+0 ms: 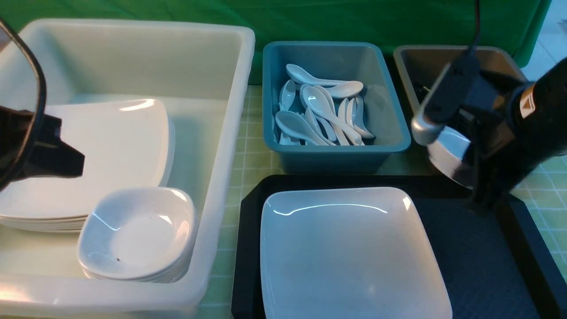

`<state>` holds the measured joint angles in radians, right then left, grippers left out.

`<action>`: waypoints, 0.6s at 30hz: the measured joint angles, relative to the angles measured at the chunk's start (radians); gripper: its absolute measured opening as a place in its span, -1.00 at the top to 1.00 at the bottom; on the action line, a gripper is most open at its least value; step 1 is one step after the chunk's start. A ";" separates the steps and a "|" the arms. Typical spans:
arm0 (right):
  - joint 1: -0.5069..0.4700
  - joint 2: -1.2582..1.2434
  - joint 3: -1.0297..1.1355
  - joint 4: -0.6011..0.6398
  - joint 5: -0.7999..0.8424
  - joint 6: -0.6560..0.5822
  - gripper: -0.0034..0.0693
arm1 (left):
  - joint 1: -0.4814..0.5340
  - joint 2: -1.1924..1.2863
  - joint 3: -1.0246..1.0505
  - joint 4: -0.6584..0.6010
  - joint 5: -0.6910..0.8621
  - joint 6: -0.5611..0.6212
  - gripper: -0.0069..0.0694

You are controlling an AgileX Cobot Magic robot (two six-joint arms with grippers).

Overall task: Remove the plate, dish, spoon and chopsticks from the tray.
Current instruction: Use the right arm to put the small plate into the large storage box on the left

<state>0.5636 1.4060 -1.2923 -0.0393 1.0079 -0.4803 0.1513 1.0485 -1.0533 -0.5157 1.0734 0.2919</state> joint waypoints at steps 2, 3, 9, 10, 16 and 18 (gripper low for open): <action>0.115 -0.012 -0.056 0.039 -0.027 -0.018 0.84 | 0.000 0.000 0.000 0.004 -0.041 -0.019 0.82; 0.190 -0.012 -0.079 0.054 -0.053 -0.028 0.84 | 0.000 0.000 0.000 0.007 -0.059 -0.037 0.82; 0.486 0.060 -0.126 0.066 -0.306 -0.140 0.84 | 0.001 0.000 0.000 0.054 -0.143 -0.121 0.82; 0.518 0.075 -0.127 0.066 -0.333 -0.153 0.84 | 0.005 0.000 0.000 0.081 -0.163 -0.153 0.82; 0.632 0.265 -0.128 -0.015 -0.506 -0.191 0.84 | 0.136 0.000 0.000 0.129 -0.178 -0.267 0.82; 0.632 0.300 -0.128 -0.040 -0.522 -0.193 0.84 | 0.163 0.000 0.000 0.115 -0.163 -0.258 0.82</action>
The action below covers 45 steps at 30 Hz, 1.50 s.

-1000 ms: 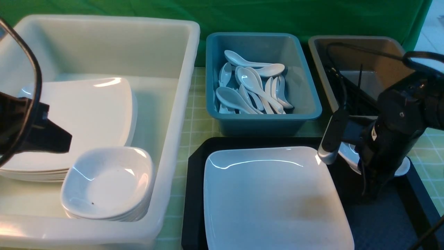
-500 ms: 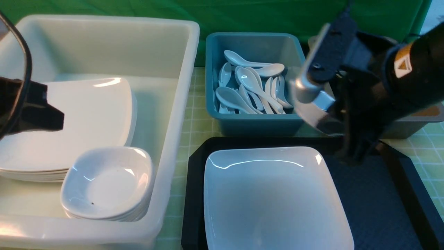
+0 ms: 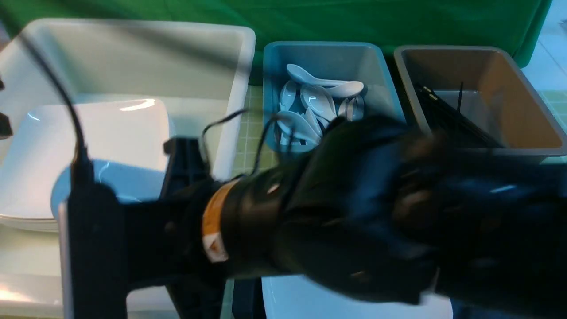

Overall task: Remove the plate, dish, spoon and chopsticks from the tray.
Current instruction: Use the right arm to put the small plate into the large storage box on the left, then use the right arm to grab a plate from the dinner plate

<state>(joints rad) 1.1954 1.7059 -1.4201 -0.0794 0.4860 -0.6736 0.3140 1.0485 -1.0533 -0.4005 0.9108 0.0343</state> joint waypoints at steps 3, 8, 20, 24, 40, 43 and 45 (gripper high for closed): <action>0.000 0.088 -0.025 -0.052 0.005 0.000 0.84 | 0.054 0.000 0.000 -0.020 0.018 0.021 0.82; 0.000 0.197 -0.135 -0.068 0.064 0.005 0.82 | 0.076 0.000 0.000 -0.024 0.036 0.024 0.82; 0.000 0.265 -0.210 -0.155 0.108 0.030 0.15 | 0.077 0.000 0.000 -0.044 0.039 0.024 0.82; 0.000 0.256 -0.221 -0.160 0.149 0.048 0.00 | 0.077 0.000 0.000 -0.060 0.041 0.024 0.82; 0.000 0.048 -0.320 -0.161 0.342 0.157 0.11 | 0.077 0.000 0.000 -0.082 0.055 0.027 0.82; 0.000 0.006 -0.320 -0.202 0.460 0.171 0.34 | 0.077 0.000 0.000 -0.082 0.065 0.038 0.82; 0.000 -0.029 -0.320 -0.263 0.581 0.213 0.54 | 0.077 0.000 0.000 -0.082 0.071 0.045 0.82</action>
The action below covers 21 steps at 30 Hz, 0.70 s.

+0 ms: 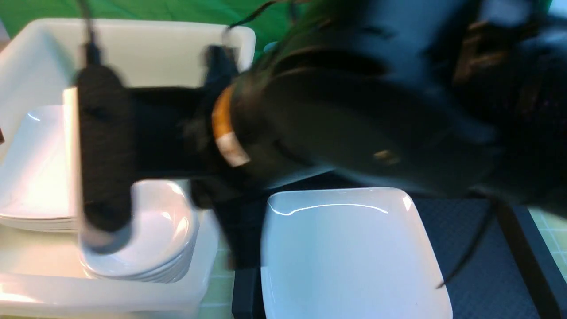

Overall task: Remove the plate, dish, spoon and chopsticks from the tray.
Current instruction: Use the right arm to grab a plate from the dinner plate

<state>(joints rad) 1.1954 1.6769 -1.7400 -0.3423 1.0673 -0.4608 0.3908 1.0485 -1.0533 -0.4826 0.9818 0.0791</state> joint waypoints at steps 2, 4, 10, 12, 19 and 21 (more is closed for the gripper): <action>-0.014 -0.047 0.018 -0.075 0.090 0.076 0.76 | 0.000 0.000 0.002 0.000 0.001 0.002 0.82; -0.062 -0.111 0.062 -0.113 0.116 0.156 0.85 | 0.000 0.000 0.003 0.000 0.002 0.002 0.82; -0.401 -0.329 0.330 -0.034 0.137 0.375 0.88 | 0.000 0.000 0.003 0.006 0.013 0.003 0.82; -0.524 -0.372 0.443 0.076 0.132 0.380 0.88 | 0.000 0.000 0.003 0.005 0.014 0.003 0.82; -0.878 -0.381 0.896 0.542 -0.125 0.209 0.74 | 0.000 0.000 0.003 0.000 0.049 0.015 0.82; -0.945 -0.363 0.969 0.624 -0.195 0.178 0.57 | 0.000 0.000 0.003 0.000 0.050 0.025 0.82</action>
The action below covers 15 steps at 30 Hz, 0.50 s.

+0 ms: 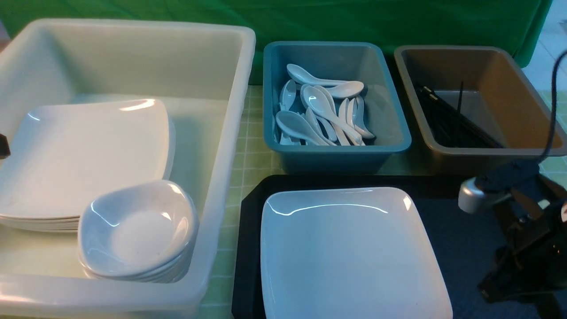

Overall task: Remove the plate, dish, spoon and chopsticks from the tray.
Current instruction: Use the right arm to grab a plate from the dinner plate

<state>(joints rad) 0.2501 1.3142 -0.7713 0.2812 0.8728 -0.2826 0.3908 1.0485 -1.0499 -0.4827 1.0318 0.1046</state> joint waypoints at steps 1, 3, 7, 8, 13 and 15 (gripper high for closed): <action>-0.020 0.006 0.014 0.018 -0.016 -0.007 0.49 | 0.000 0.000 0.000 0.000 0.000 0.000 0.82; -0.050 0.033 0.045 0.066 -0.050 -0.021 0.22 | 0.000 0.000 0.000 0.000 0.002 0.002 0.82; -0.053 0.090 0.057 0.152 -0.089 -0.026 -0.09 | 0.000 0.000 0.000 -0.001 0.005 0.003 0.82; -0.053 0.106 0.058 0.181 -0.101 -0.027 -0.14 | 0.000 0.000 0.000 -0.001 0.005 0.003 0.82; -0.053 0.173 0.058 0.234 -0.141 -0.027 -0.19 | 0.000 0.000 0.000 -0.001 0.005 0.003 0.82; -0.053 0.210 0.058 0.242 -0.151 -0.027 -0.20 | 0.000 0.000 0.000 -0.001 0.006 0.003 0.82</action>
<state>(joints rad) 0.1966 1.5237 -0.7132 0.5234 0.7220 -0.3098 0.3908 1.0485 -1.0499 -0.4839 1.0374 0.1080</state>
